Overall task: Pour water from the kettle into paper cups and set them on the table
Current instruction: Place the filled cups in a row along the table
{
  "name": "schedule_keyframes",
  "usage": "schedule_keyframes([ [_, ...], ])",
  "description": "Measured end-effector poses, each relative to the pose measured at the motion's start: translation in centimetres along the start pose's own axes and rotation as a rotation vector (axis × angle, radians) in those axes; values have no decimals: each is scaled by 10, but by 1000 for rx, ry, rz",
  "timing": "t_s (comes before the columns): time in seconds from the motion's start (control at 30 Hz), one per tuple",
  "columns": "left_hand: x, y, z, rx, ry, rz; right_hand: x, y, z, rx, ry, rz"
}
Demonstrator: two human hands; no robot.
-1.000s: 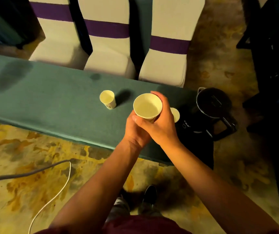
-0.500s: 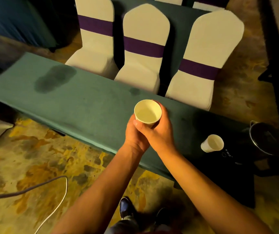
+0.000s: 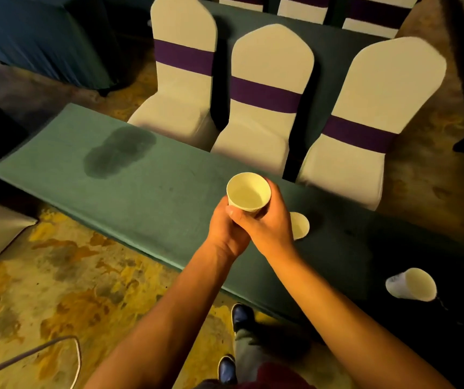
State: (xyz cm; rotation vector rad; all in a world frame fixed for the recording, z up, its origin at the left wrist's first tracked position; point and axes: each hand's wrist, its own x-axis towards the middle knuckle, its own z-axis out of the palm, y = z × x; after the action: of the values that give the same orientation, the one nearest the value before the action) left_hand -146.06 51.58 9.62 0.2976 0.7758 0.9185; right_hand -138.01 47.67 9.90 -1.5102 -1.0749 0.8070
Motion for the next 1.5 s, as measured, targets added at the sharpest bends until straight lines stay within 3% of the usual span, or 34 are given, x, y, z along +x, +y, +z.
schedule_keyframes([
  [0.53,108,84,-27,57,23,-199,97,22,78,-29,60,91],
  [0.87,150,145,-67,187,-113,-507,105,14,149,-110,368,109],
  [1.13,172,166,-94,272,-180,-603,108,12,172,-163,371,162],
  [1.5,201,141,-112,258,-101,-589,125,45,170,-194,320,187],
])
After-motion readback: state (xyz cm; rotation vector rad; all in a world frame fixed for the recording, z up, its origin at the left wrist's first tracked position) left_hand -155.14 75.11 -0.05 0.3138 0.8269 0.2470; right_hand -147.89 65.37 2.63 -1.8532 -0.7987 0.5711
